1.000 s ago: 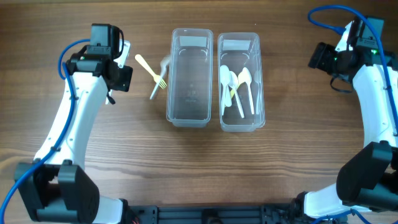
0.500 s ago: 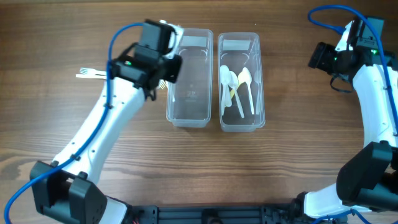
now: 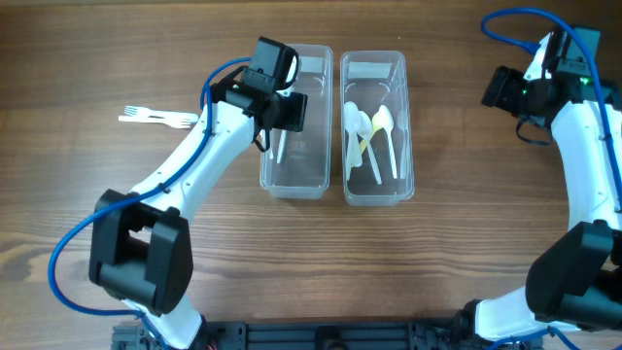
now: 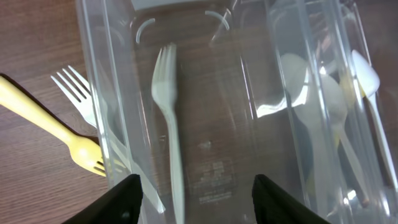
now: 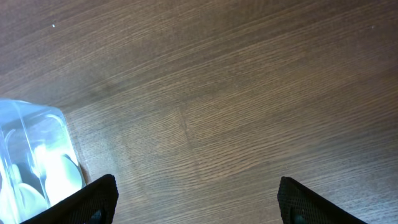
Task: Pack container
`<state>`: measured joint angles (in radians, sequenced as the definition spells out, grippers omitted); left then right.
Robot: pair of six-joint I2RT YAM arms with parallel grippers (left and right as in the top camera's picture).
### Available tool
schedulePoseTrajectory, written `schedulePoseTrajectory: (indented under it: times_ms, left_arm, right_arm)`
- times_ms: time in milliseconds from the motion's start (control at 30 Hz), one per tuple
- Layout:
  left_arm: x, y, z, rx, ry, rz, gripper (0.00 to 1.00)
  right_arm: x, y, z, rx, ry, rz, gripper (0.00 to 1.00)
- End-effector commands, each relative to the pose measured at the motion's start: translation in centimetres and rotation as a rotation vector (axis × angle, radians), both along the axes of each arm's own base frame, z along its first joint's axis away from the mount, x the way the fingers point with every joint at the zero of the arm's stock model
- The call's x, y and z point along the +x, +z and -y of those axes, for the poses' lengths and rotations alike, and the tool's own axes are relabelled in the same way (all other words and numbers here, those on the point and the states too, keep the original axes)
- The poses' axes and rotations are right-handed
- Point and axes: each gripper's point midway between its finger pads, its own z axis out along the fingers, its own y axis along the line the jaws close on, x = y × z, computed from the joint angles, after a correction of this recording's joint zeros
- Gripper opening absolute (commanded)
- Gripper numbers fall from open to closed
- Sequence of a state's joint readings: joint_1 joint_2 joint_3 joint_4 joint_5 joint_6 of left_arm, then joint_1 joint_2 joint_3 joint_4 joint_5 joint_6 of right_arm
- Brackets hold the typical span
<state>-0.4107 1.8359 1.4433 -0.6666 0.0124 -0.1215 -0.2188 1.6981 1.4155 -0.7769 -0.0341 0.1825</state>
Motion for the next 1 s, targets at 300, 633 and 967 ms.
schedulePoseTrajectory:
  times_ms: [300,633,967]
  left_arm:
    - [5.0,3.3,-11.5,-0.163,0.549,0.056,0.59]
    - [6.4,-5.3,-13.7,-0.264,0.929,-0.107,0.46]
    - [7.3,-9.6,-14.1,-0.279,1.050,-0.129,0.46]
  right_arm:
    - [-0.3,-0.9,-0.9,0.047,0.018,-0.028,0.82]
    - [-0.3,-0.8,-1.6,0.080,0.036,-0.024,0.82]
    - [-0.3,-0.9,-1.6,0.080,0.036,-0.026,0.82]
